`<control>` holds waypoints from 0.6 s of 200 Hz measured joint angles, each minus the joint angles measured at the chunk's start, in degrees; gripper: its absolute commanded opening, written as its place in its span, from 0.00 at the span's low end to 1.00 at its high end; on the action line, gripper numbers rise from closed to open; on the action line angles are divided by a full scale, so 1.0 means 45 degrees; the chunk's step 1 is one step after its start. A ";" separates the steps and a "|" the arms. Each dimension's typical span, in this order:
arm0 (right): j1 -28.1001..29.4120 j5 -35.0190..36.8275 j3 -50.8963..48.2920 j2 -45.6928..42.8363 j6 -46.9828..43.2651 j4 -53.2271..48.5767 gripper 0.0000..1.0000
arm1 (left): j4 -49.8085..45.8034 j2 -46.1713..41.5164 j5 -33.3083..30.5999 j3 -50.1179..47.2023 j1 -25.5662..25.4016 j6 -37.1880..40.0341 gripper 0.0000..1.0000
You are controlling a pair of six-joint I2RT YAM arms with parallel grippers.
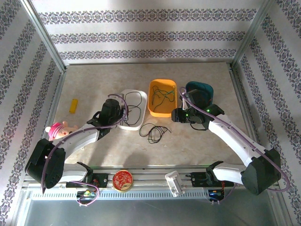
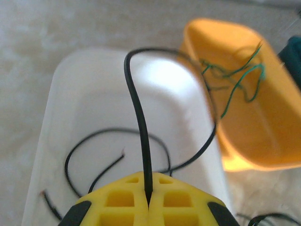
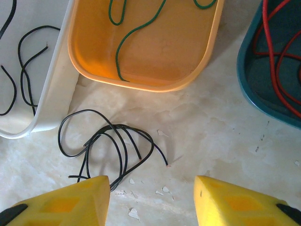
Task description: Untangle the cables
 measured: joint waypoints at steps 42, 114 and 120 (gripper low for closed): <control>0.0005 -0.0107 0.0000 0.0083 0.0000 -0.0005 0.50 | -0.0131 0.1457 0.0102 0.0146 0.0000 -0.0321 0.00; 0.0010 -0.0102 -0.0039 0.0078 0.0000 -0.0015 0.50 | -0.0719 0.2973 0.0078 0.2628 -0.0034 -0.0262 0.87; 0.0010 -0.0102 -0.0063 0.0073 0.0000 -0.0015 0.50 | -0.0719 0.2909 0.0044 0.2778 -0.0053 -0.0194 0.89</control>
